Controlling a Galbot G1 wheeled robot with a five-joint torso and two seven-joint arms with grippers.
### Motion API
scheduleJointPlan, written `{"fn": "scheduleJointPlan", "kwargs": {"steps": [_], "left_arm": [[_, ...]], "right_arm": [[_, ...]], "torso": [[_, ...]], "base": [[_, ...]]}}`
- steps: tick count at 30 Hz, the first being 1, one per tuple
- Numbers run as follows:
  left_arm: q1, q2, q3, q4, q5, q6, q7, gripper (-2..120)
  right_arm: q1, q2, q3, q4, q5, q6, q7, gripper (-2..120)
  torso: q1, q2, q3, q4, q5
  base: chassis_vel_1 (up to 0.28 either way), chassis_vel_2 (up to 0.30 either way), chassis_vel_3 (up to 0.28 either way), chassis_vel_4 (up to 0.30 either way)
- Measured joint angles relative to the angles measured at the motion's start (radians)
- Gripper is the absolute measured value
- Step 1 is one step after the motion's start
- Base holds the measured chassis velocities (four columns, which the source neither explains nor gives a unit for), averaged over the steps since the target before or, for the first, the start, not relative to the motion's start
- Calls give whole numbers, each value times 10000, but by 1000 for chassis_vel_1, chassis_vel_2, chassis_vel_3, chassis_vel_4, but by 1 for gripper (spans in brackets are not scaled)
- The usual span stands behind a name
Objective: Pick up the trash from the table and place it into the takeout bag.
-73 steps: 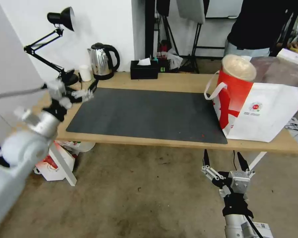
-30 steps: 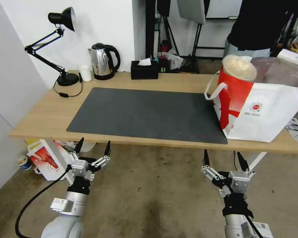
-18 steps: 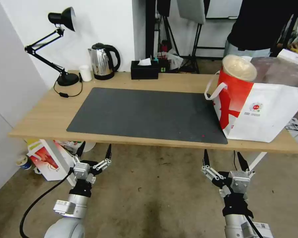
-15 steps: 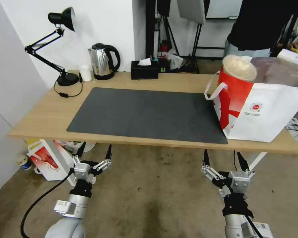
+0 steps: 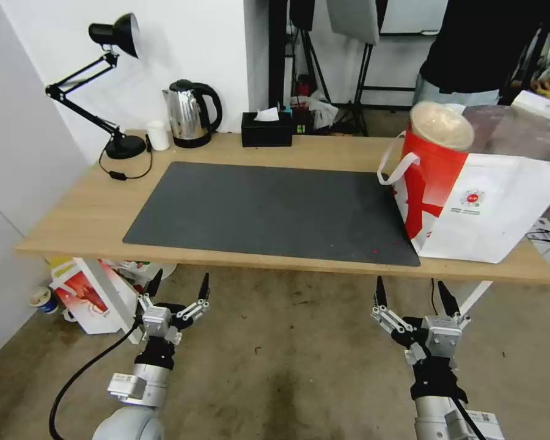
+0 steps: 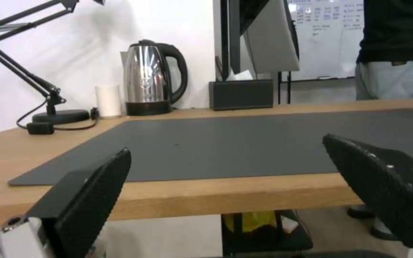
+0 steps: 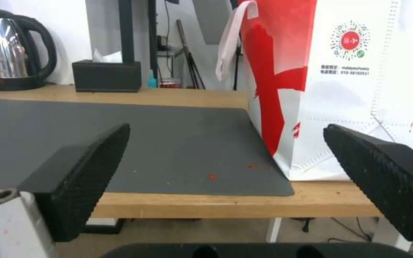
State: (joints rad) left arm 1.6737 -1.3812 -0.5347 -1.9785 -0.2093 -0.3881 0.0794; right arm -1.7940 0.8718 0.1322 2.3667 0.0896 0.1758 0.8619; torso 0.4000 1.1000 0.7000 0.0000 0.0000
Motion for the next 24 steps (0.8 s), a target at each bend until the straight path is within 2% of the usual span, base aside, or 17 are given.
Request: {"fn": "scheduleJointPlan", "kwargs": {"steps": [24], "left_arm": [[-5,36,-49,-20,-4,105,25,100]], "right_arm": [[0,0,0,0,1,0,0,100]], "torso": [[0,0,0,0,0]], "base": [[0,0,0,0]]}}
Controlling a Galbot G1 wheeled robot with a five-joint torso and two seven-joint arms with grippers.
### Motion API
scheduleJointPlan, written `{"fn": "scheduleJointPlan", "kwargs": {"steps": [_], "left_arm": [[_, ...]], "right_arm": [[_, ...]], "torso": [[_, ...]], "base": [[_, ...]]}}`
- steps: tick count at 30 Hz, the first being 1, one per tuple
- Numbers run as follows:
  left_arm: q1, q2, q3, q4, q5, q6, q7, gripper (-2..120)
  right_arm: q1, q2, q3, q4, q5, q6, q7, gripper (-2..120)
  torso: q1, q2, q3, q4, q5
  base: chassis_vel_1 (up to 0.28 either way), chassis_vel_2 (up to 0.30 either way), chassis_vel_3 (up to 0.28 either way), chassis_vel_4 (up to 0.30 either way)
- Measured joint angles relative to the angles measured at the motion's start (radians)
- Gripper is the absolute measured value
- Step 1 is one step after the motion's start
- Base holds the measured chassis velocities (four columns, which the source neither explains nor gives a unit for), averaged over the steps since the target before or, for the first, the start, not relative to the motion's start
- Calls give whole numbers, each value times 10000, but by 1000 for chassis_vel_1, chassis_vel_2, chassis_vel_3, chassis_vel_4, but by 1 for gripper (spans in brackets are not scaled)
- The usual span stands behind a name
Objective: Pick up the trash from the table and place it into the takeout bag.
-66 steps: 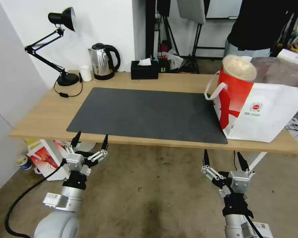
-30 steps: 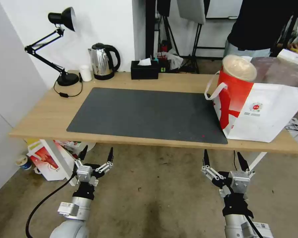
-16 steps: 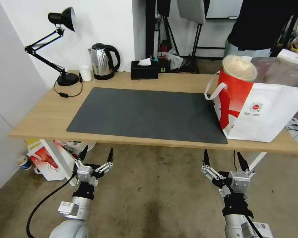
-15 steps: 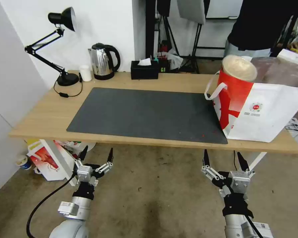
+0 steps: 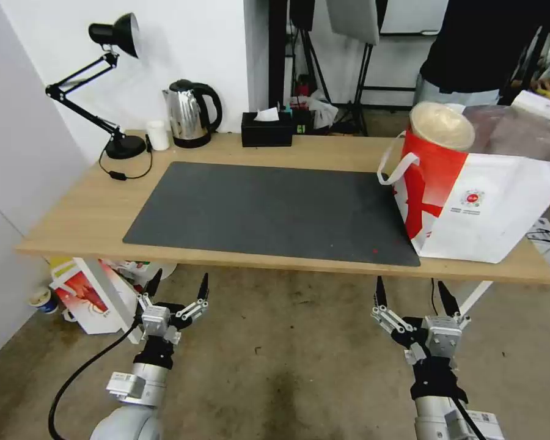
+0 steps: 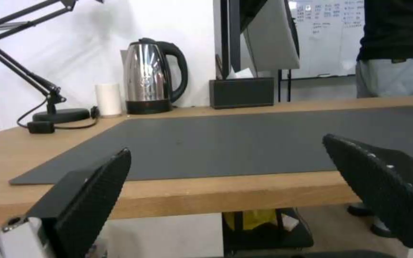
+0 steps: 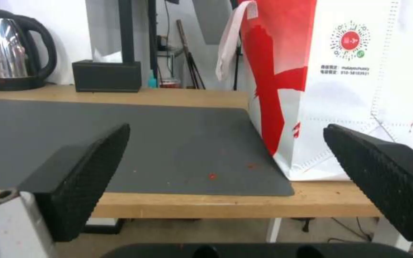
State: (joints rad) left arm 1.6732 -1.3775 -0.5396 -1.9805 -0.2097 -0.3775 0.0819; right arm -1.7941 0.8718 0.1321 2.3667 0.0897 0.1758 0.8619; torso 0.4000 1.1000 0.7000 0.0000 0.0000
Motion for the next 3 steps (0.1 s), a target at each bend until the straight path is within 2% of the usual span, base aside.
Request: {"fn": "scheduleJointPlan", "kwargs": {"steps": [3], "left_arm": [[-1,0,-1,-3,-2,3,0,100]], "right_arm": [[0,0,0,0,0,0,0,100]], "torso": [[0,0,0,0,0]], "base": [[0,0,0,0]]}}
